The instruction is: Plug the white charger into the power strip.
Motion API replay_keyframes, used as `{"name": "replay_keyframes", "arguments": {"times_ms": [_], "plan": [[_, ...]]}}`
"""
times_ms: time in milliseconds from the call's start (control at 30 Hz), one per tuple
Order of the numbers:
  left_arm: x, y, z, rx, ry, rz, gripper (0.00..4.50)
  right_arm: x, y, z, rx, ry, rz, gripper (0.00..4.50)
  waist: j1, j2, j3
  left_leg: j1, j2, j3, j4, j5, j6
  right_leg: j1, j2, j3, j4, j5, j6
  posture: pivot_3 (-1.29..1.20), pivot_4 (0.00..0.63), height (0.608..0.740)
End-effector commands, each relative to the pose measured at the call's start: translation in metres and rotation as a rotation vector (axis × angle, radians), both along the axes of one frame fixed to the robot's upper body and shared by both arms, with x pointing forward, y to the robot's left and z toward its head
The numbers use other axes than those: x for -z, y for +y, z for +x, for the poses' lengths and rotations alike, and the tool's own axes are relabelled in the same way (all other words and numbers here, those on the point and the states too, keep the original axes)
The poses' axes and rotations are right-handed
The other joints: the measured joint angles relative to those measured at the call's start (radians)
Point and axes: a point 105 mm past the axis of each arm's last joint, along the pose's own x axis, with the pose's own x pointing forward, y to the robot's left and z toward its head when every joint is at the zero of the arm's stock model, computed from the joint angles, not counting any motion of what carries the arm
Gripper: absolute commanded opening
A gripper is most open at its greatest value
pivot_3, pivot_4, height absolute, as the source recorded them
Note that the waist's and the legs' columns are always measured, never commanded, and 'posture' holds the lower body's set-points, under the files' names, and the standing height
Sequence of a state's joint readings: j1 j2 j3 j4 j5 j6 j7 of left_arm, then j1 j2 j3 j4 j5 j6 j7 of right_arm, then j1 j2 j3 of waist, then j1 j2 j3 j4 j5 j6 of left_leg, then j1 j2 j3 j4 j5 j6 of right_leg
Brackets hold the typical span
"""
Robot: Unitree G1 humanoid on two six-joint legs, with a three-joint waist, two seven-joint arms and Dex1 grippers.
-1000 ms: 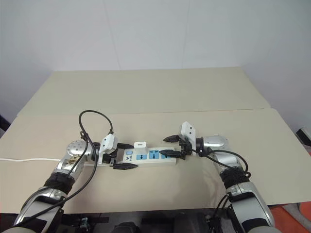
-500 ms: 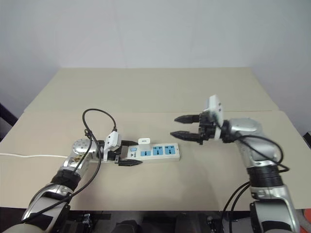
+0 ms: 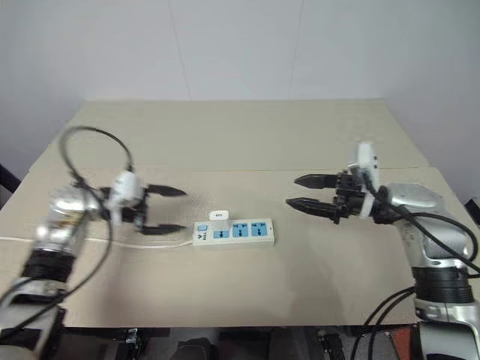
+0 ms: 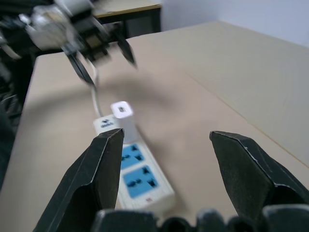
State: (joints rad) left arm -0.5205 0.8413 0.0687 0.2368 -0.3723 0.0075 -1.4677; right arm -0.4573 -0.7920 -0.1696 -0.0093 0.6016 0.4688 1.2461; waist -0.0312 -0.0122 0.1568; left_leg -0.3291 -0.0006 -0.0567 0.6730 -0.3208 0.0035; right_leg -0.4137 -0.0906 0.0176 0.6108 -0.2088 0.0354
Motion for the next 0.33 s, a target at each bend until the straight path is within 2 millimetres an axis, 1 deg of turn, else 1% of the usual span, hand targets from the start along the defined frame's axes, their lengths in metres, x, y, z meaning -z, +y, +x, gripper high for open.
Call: {"name": "replay_keyframes", "arguments": {"times_ms": [33, 67, 100, 200, 267, 333], "plan": [[-0.018, 0.012, -0.023, -0.042, -0.003, -0.025, 4.48, -0.011, -0.021, -0.004, 0.051, -0.047, -0.013, 3.46, 0.000, 0.001, 0.000, -0.002, 0.000, 0.000, 0.000, 0.000, 0.000, -0.003, -0.001, 0.000, 0.000, 0.000, 0.000, 0.00, 0.150, 0.740], [-0.019, 0.019, -0.030, -0.070, 0.002, -0.026, 4.48, -0.009, -0.027, -0.003, 0.076, -0.041, -0.019, 3.46, 0.001, 0.001, 0.000, -0.006, -0.001, 0.001, 0.001, 0.000, 0.000, -0.007, -0.001, 0.000, 0.000, 0.000, 0.001, 0.00, 0.150, 0.740], [-0.019, 0.018, -0.034, -0.086, 0.005, -0.026, 4.48, -0.008, -0.035, -0.003, 0.097, -0.036, -0.022, 3.46, 0.002, 0.001, 0.000, -0.008, -0.001, 0.001, 0.001, 0.000, 0.000, -0.008, -0.001, 0.000, 0.000, 0.001, 0.002, 0.00, 0.150, 0.740], [-0.007, 0.023, -0.053, -0.152, 0.058, -0.080, 4.48, 0.013, -0.049, -0.005, 0.183, -0.028, -0.090, 3.46, 0.015, 0.000, 0.001, -0.009, -0.001, 0.001, 0.002, 0.000, 0.000, -0.009, -0.002, 0.000, -0.001, 0.001, 0.002, 0.00, 0.150, 0.740], [0.000, 0.020, -0.057, -0.183, 0.067, -0.104, 4.48, 0.025, -0.055, -0.008, 0.232, -0.016, -0.115, 3.46, 0.023, -0.001, 0.001, -0.009, 0.000, 0.001, 0.002, 0.000, 0.000, -0.009, -0.001, 0.000, -0.001, 0.001, 0.002, 0.00, 0.150, 0.740], [0.000, 0.011, -0.059, -0.175, 0.069, -0.123, 4.48, 0.028, -0.057, -0.013, 0.246, -0.010, -0.122, 3.46, 0.027, -0.001, 0.002, -0.009, -0.001, 0.001, 0.003, 0.000, 0.000, -0.009, -0.002, 0.000, -0.003, 0.000, 0.002, 0.00, 0.150, 0.740]]}}
